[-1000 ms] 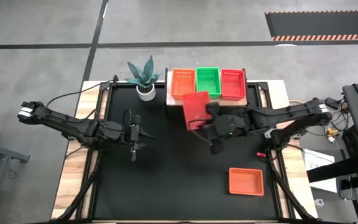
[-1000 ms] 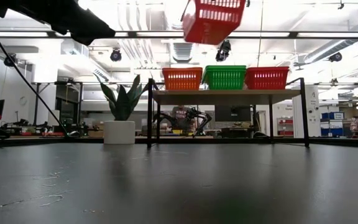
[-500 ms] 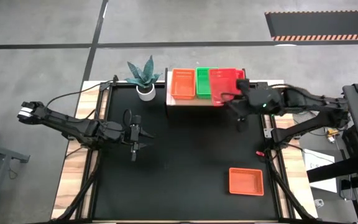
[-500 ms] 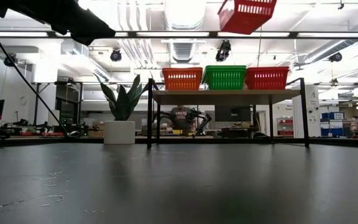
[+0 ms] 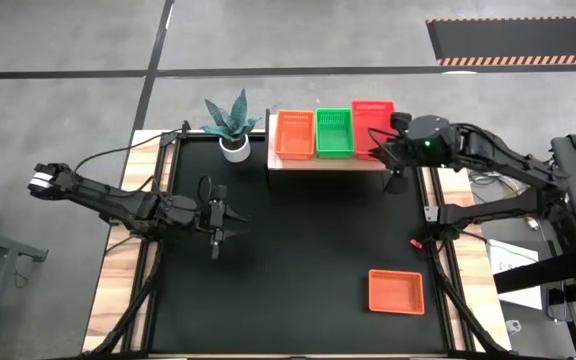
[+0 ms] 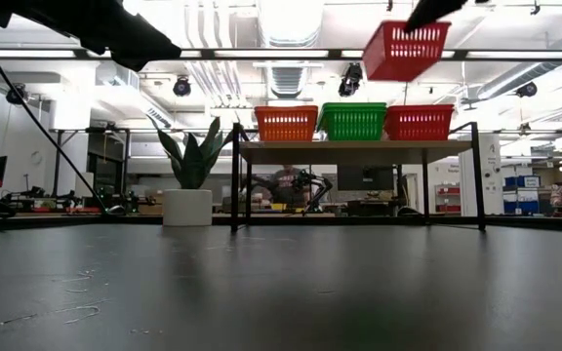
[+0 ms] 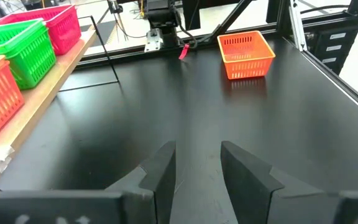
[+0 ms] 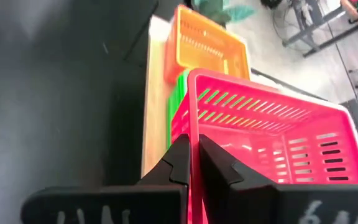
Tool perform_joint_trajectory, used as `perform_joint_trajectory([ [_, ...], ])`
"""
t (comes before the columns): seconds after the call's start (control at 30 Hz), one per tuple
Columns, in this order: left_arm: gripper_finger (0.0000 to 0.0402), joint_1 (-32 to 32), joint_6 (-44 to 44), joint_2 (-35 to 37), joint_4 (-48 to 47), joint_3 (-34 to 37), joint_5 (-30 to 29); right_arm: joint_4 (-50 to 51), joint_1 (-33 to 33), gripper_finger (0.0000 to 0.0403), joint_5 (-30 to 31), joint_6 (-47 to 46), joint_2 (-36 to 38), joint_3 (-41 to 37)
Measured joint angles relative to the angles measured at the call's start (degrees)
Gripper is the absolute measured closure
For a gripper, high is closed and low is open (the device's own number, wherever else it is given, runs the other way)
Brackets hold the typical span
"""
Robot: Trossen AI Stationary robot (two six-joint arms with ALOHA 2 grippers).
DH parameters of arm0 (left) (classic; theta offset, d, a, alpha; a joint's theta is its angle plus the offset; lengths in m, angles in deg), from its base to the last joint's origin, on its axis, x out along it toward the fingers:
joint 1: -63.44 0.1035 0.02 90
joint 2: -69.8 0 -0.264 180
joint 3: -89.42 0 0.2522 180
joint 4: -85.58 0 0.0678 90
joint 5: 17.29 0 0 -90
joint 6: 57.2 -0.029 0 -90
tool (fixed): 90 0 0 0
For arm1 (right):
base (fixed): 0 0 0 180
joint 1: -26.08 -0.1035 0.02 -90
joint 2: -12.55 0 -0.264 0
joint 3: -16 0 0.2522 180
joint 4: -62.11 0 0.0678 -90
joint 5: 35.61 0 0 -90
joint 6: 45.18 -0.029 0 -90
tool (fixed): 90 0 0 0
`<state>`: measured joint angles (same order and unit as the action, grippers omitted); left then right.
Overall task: Stack baskets on shelf by color
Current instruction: Stack the red bin on top of the red bins on the shelf
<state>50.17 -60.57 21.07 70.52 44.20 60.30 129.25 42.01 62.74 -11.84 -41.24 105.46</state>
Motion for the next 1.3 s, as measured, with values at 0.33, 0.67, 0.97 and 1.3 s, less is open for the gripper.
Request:
perform_joint_trajectory([
  [0.33,0.029,0.0,0.0,0.0,0.0,0.0,0.0,-4.7,7.6,0.0394,-6.4,1.6,2.5,-5.4],
  [0.67,0.029,0.0,0.0,0.0,0.0,0.0,0.0,-9.0,16.1,0.0394,-14.0,4.2,2.7,-9.6],
  [0.97,0.029,0.0,0.0,0.0,0.0,0.0,0.0,-9.5,22.2,0.0394,-14.9,6.9,2.7,-12.7],
  [1.3,0.029,0.0,0.0,0.0,-0.1,0.0,0.0,-10.9,22.8,0.0394,-16.8,8.2,2.6,-14.7],
])
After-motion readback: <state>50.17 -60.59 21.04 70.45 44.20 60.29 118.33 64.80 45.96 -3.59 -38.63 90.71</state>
